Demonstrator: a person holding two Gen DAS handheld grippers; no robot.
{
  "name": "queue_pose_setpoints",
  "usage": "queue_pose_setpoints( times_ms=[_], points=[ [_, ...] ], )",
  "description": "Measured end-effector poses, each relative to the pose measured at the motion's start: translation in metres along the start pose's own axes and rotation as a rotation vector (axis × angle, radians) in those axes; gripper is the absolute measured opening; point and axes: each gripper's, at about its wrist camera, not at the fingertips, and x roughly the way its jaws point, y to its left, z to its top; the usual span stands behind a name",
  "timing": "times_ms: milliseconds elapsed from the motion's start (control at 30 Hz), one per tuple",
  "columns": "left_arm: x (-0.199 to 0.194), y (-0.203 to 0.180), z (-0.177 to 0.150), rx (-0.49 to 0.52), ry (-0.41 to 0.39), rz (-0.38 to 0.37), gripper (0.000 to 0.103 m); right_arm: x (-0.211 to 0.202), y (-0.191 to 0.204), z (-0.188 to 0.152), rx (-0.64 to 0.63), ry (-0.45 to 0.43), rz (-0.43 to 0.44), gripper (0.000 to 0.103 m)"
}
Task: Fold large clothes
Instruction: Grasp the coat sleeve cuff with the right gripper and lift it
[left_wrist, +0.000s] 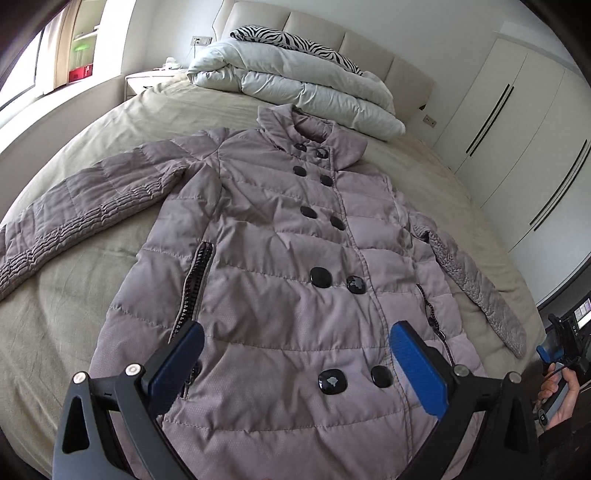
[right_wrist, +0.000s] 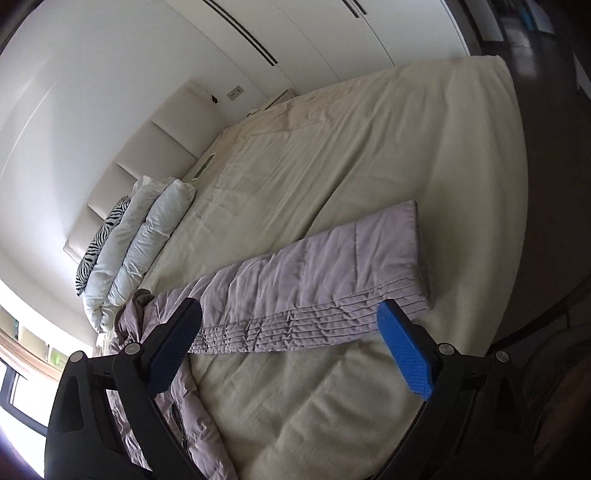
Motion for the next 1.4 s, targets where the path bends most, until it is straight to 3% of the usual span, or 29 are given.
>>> queue_pose_setpoints(
  times_ms=[133, 267, 667, 733, 767, 933, 1133, 1267, 1400],
  points=[
    [0.012, -0.012, 0.007, 0.012, 0.072, -0.012, 0.103, 0.015, -0.078, 0.039, 0.156, 0.035, 0.088, 0.085],
    [0.017, -0.020, 0.008, 0.012, 0.065, -0.050, 0.103, 0.040, -0.123, 0.057, 0.213, 0.116, 0.132, 0.076],
    [0.033, -0.055, -0.001, 0.057, 0.126, -0.141, 0.103, 0.096, -0.163, 0.062, 0.238, 0.239, 0.163, 0.055],
    [0.032, -0.057, -0.003, 0.061, 0.131, -0.147, 0.103, 0.106, -0.165, 0.066, 0.234, 0.270, 0.131, 0.039],
    [0.031, -0.057, -0.003, 0.061, 0.131, -0.151, 0.103, 0.108, -0.166, 0.068, 0.233, 0.277, 0.123, 0.038],
    [0.027, -0.050, -0.003, 0.046, 0.121, -0.155, 0.103, 0.101, -0.124, 0.071, 0.073, 0.248, 0.027, 0.022],
    [0.019, -0.036, -0.001, 0.021, 0.099, -0.165, 0.103, 0.063, -0.035, 0.079, -0.189, 0.151, -0.053, 0.017],
    [0.011, -0.021, 0.004, -0.007, 0.066, -0.170, 0.103, 0.033, 0.055, 0.084, -0.355, 0.085, 0.002, 0.016],
    [0.002, 0.000, 0.009, -0.042, 0.027, -0.166, 0.103, 0.019, 0.174, 0.068, -0.526, 0.089, 0.101, 0.016]
  ],
)
